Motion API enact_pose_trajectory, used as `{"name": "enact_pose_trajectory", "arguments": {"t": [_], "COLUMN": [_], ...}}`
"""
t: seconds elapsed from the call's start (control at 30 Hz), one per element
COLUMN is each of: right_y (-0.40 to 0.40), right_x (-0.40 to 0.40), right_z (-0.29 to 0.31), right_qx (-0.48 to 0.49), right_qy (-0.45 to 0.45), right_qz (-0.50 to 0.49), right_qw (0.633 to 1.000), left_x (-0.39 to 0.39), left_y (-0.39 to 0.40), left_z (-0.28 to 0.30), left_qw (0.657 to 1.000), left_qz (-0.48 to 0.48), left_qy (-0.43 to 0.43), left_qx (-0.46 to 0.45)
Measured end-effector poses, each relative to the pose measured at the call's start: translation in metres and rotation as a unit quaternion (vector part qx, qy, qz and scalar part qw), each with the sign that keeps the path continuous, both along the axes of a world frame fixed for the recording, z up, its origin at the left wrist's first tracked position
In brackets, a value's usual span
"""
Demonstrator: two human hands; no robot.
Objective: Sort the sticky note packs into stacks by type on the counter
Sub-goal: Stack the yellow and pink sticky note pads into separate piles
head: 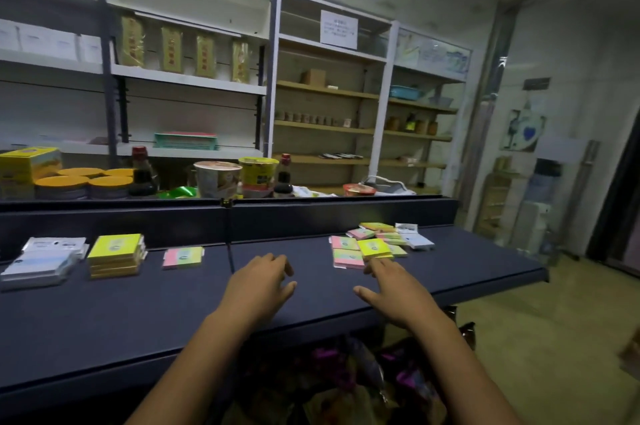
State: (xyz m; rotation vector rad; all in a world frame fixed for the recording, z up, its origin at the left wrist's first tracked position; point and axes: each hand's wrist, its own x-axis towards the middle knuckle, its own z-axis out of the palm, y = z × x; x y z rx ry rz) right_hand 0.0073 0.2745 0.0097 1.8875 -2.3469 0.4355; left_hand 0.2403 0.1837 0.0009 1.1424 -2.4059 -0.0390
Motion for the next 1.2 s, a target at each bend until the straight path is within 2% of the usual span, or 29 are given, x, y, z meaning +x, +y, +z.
{"name": "enact_pose_trajectory", "arguments": {"t": [0.23,0.53,0.8,1.2], "right_y": [0.044,0.045,0.006,-0.098], "right_x": [-0.050,-0.088,-0.119,-0.171], "right_z": [0.009,0.011,0.003,-0.007], "right_qx": [0.005,-0.009,0.004,-0.010], "right_qy": [0.008,0.004,0.012,0.017], "right_qz": [-0.012,-0.024,-0.020,-0.009], "right_qw": [1.000,1.000,1.000,1.000], "left_x": [-0.053,-0.095,-0.124,-0.178], "left_y": [0.034,0.034,0.000,-0.111], "left_z": [0.004,0.008,-0.002,-0.017], "left_qw": [1.000,0.999,0.999,0.997], "left_qz": [-0.010,-0.017,0.000,0.019], "left_qy": [0.017,0.029,0.028,0.055], "left_qx": [0.009,0.008,0.021,0.044]}}
